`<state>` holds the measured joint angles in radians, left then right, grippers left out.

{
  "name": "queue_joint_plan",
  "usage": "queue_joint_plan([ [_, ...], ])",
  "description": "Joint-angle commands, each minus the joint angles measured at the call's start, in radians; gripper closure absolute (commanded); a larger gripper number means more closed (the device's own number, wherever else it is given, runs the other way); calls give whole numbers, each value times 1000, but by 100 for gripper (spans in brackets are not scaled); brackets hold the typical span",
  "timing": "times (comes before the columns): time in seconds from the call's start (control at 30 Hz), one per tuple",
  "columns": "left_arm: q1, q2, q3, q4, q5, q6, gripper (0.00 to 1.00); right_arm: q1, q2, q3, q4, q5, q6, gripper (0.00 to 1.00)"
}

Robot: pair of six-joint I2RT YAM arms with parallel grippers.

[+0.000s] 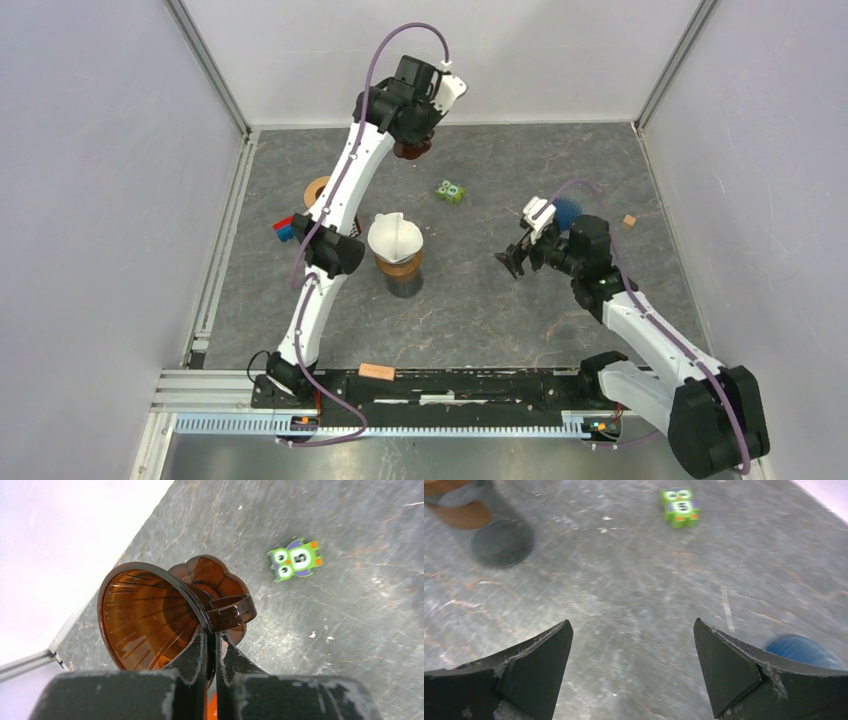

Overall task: Place the coffee filter in the dripper
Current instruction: Pick up the coffee server from the center of the board, then place the coffee server at the center of the board.

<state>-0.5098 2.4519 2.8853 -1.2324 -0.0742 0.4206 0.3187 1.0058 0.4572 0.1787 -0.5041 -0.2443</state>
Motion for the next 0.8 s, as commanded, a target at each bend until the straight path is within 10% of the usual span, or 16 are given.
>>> queue_joint_plan([
  [0.0, -120, -14, 74, -68, 23, 38, 98, -106, -60, 160, -230, 107, -35, 2],
  [0.77, -528, 90, 101, -191, 10, -158, 98, -672, 90, 394, -485, 162, -102, 3],
])
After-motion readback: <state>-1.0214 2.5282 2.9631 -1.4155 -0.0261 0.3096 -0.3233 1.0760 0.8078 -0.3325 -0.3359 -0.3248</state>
